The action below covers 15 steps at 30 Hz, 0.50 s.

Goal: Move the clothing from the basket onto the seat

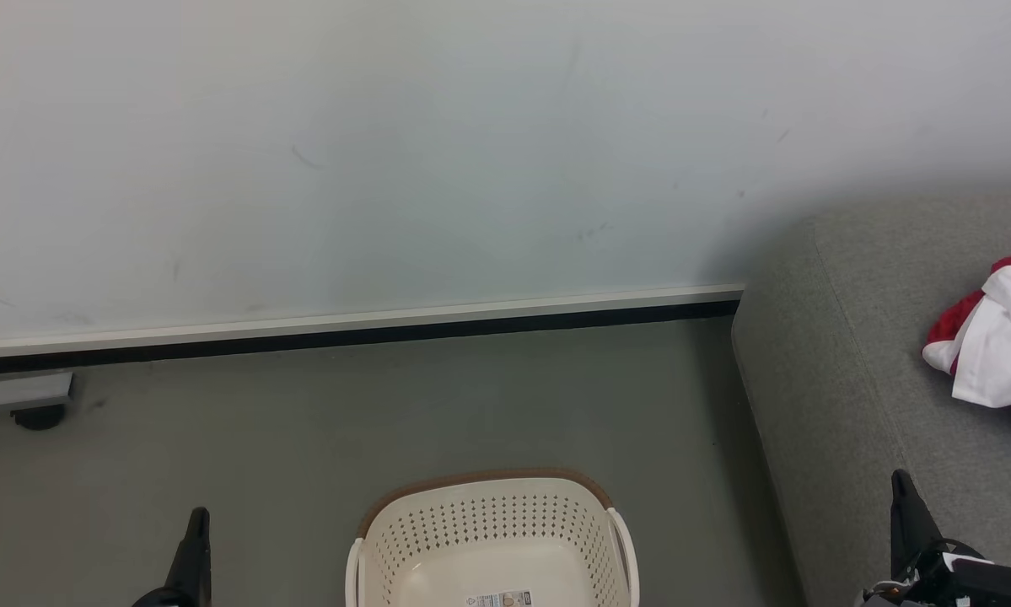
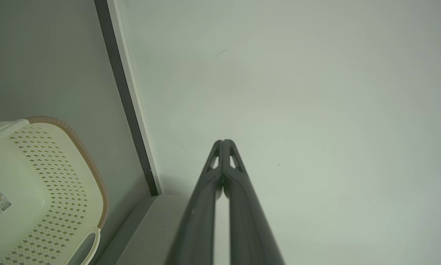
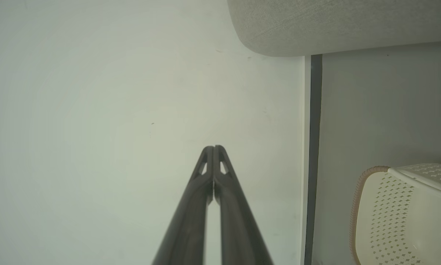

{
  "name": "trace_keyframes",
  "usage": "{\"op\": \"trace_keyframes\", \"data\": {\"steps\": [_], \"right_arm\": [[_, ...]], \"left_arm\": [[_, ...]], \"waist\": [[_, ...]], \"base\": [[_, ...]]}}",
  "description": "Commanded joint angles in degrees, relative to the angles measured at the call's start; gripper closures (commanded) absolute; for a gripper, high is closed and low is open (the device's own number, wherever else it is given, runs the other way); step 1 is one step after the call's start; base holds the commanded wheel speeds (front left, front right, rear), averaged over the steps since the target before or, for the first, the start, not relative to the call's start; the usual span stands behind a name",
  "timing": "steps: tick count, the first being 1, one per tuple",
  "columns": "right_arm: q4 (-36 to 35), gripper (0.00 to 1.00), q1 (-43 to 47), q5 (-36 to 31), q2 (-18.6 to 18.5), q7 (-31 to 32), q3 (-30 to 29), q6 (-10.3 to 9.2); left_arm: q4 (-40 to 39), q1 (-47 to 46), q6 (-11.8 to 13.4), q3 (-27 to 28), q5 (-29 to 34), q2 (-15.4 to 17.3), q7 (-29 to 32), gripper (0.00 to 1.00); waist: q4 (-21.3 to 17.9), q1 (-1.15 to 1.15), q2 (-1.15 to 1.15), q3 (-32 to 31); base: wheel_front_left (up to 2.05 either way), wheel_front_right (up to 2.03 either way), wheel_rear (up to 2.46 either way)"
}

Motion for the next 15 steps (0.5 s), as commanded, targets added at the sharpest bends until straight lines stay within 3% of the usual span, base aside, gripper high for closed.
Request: {"op": "trace_keyframes", "data": {"steps": [1,15], "right_arm": [[0.0,1.0,-0.49,-0.58,0.16,0.32,-0.07,0.02],[0.02,1.0,-0.53,-0.7,0.33,0.42,-0.33,0.02]], "left_arm": [[0.21,-0.06,-0.12,0.28,-0.56,-0.04,0.16,1.0],[0.21,-0.06,-0.12,0.27,-0.56,-0.04,0.15,1.0]], "waist": [[0.0,0.01,0.0,0.0],[0.0,0.01,0.0,0.0]], "base": [[0.0,0.0,0.0],[0.0,0.0,0.0]]}}
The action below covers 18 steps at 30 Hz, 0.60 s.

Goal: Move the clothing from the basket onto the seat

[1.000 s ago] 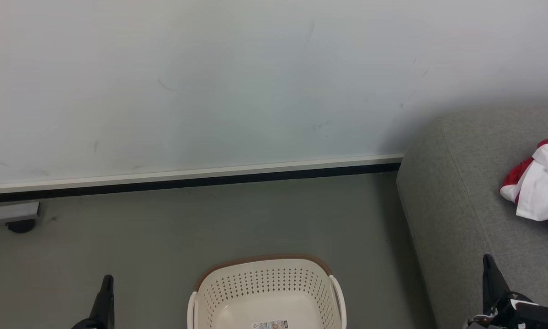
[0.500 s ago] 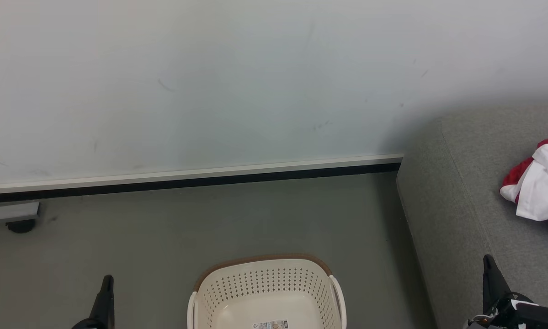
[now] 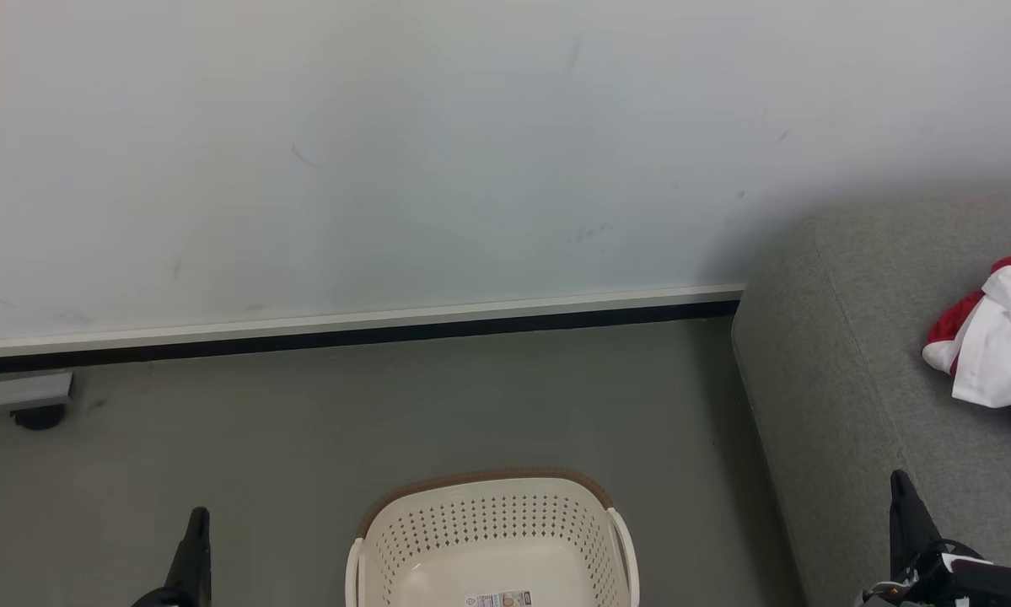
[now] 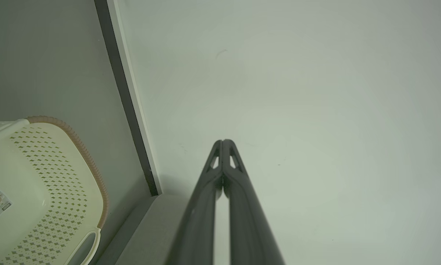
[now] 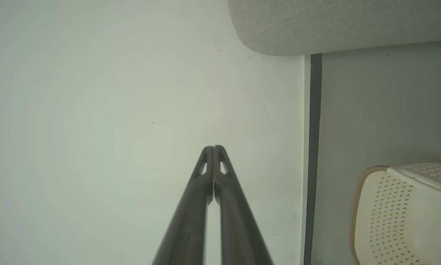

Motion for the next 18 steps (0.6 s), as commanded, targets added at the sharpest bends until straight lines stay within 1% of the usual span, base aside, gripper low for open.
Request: {"op": "trace_keyframes", "data": {"steps": [1,18], "right_arm": [[0.0,1.0,-0.52,-0.3,0.07,0.04,-0.02,0.02],[0.02,1.0,-0.56,-0.49,0.31,0.42,-0.34,0.02]], "left_arm": [[0.21,-0.06,-0.12,0.27,-0.55,-0.04,0.15,1.0],[0.2,-0.06,-0.12,0.27,-0.55,-0.04,0.15,1.0]], "waist": [[0.0,0.0,0.0,0.0],[0.0,0.0,0.0,0.0]], "base": [[0.0,0.0,0.0],[0.0,0.0,0.0]]}}
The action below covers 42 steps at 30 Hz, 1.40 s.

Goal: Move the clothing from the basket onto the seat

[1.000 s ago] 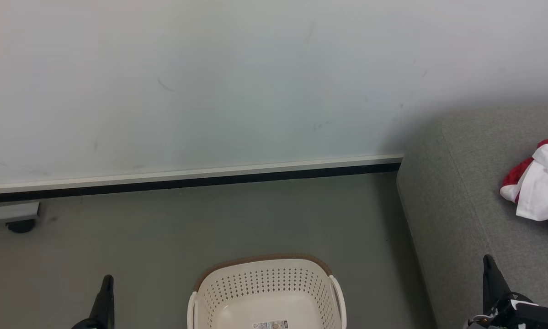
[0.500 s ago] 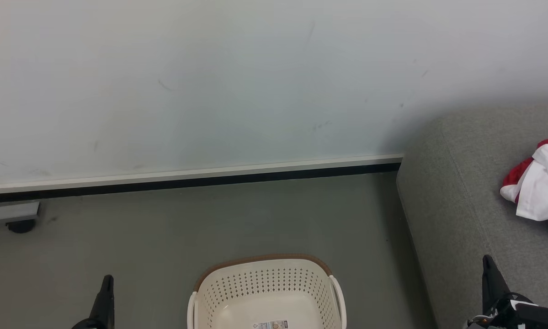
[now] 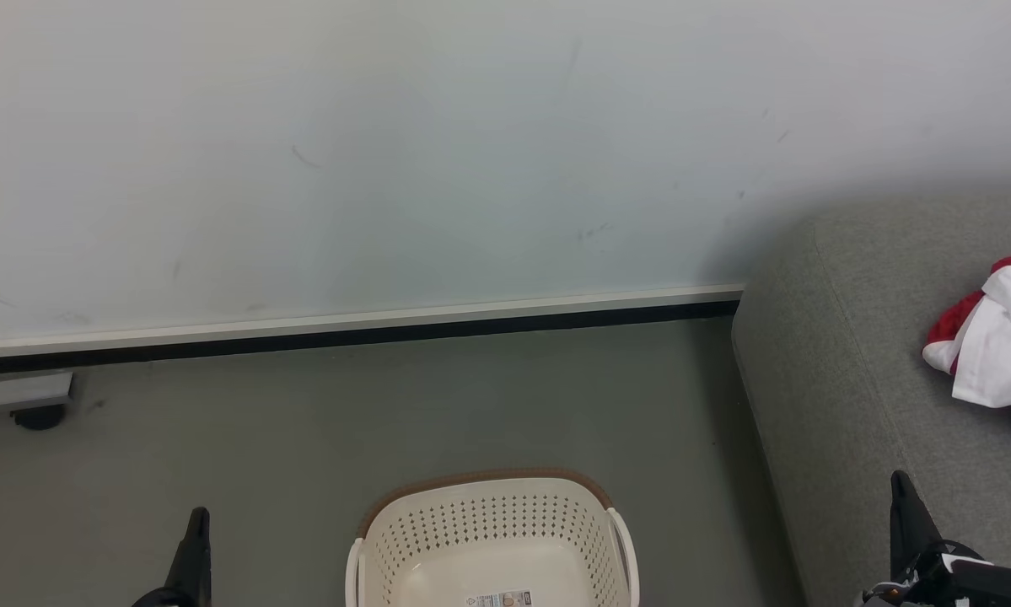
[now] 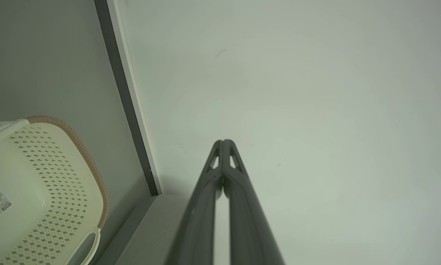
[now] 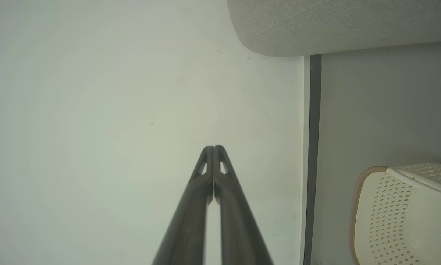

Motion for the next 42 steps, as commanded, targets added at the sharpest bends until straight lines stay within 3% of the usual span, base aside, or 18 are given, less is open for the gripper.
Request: {"op": "trace_keyframes", "data": {"steps": [1,42], "right_arm": [[-0.01,1.0,-0.55,-0.17,0.12,0.36,-0.03,0.02],[0.03,1.0,-0.6,-0.62,0.56,0.81,-0.65,0.02]], "left_arm": [[0.2,-0.06,-0.12,0.26,-0.55,-0.04,0.15,1.0],[0.19,-0.05,-0.13,0.25,-0.56,-0.03,0.14,1.0]], "waist": [[0.0,0.0,0.0,0.0],[0.0,0.0,0.0,0.0]], "base": [[0.0,0.0,0.0],[0.0,0.0,0.0]]}}
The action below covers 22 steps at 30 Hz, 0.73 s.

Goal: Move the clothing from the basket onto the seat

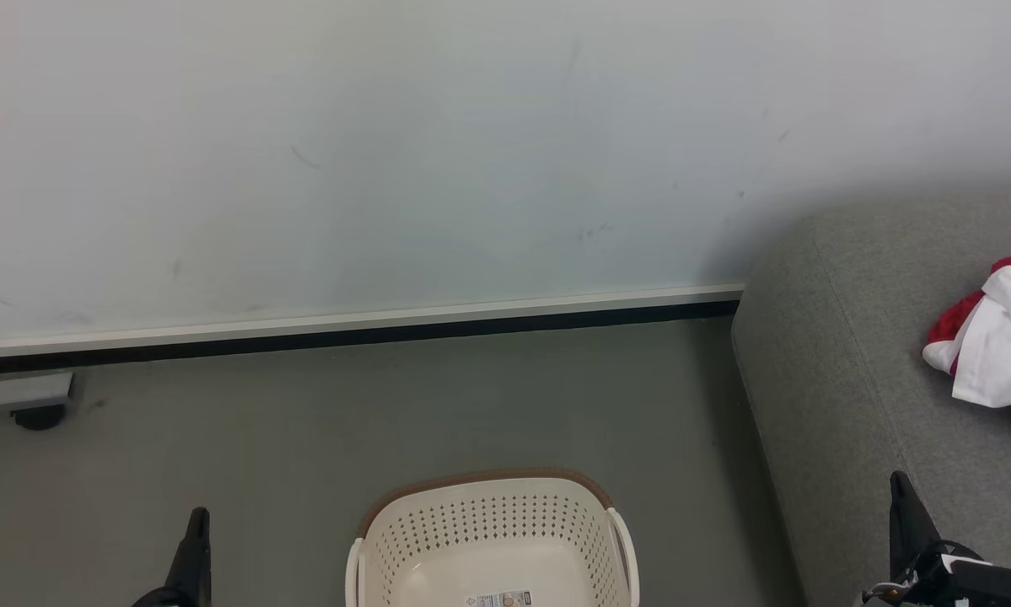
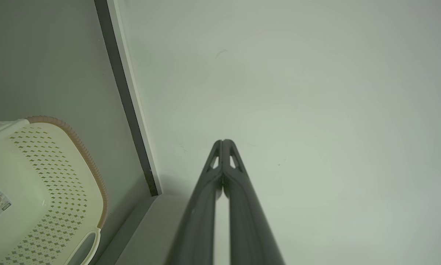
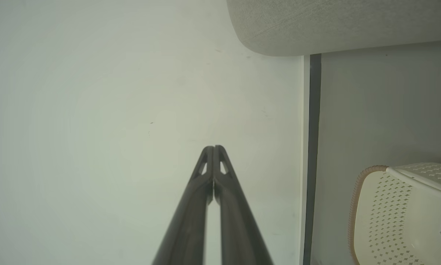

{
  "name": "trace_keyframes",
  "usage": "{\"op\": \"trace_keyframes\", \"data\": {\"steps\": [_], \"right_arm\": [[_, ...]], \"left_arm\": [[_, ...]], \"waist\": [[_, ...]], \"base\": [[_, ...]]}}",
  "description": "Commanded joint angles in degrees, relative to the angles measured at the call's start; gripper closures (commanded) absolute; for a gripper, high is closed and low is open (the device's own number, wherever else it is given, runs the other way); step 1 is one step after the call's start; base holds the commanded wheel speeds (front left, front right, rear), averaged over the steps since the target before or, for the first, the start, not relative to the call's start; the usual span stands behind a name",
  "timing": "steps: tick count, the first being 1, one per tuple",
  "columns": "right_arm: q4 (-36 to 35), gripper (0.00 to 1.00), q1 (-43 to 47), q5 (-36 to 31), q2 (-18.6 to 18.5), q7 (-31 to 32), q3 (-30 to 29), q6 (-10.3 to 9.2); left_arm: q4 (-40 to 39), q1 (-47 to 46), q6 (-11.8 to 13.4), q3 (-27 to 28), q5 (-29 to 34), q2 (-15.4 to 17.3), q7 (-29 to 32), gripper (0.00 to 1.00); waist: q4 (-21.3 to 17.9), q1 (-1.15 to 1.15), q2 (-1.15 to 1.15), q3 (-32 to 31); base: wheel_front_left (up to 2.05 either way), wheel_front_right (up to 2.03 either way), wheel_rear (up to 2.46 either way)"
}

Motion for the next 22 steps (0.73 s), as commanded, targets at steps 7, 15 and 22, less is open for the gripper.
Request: {"op": "trace_keyframes", "data": {"steps": [7,15,22], "right_arm": [[-0.01,1.0,-0.54,-0.19,0.23,0.41,-0.15,0.02],[-0.01,1.0,-0.54,-0.29,0.27,0.38,-0.23,0.02],[0.0,1.0,-0.55,-0.36,0.31,0.35,-0.29,0.02]], "left_arm": [[0.19,-0.05,-0.13,0.25,-0.56,-0.02,0.14,1.0],[0.19,-0.05,-0.13,0.25,-0.56,-0.02,0.13,1.0],[0.19,-0.05,-0.13,0.25,-0.57,-0.02,0.13,1.0]], "waist": [[0.0,0.0,0.0,0.0],[0.0,0.0,0.0,0.0],[0.0,0.0,0.0,0.0]], "base": [[0.0,0.0,0.0],[0.0,0.0,0.0],[0.0,0.0,0.0]]}}
